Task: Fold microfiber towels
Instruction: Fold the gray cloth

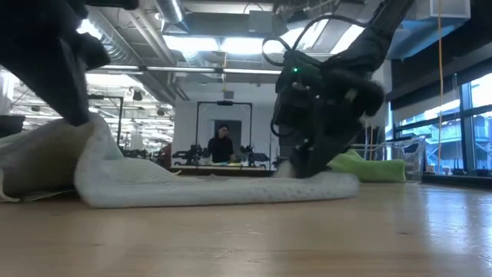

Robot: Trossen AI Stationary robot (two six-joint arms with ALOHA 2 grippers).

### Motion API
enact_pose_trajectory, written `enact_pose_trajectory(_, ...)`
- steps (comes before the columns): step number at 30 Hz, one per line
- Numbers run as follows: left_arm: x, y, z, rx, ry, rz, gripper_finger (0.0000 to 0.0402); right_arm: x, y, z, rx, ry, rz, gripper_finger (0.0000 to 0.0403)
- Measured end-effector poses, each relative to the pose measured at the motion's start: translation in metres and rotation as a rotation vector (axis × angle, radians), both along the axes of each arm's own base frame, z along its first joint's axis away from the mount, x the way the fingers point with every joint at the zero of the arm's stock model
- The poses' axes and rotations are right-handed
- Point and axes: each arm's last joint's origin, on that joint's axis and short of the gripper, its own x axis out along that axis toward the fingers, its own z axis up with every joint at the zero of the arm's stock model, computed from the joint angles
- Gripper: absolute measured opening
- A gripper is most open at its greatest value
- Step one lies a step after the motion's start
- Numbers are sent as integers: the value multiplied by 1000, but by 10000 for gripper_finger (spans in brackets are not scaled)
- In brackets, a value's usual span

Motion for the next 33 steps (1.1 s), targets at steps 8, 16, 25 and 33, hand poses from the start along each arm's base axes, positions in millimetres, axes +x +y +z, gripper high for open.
enact_pose_trajectory(8,-1,-1,0,16,2,-31,0,-9,42,7,-24,103,55,254)
enact_pose_trajectory(16,-4,-16,3,-22,-94,-15,0,-39,58,33,-436,244,-40,254)
enact_pose_trajectory(25,10,-39,-19,-71,-213,2,0,-64,68,42,-675,358,-48,255)
enact_pose_trajectory(33,15,-45,-36,-105,-181,-16,0,-66,75,42,-696,348,-3,255)
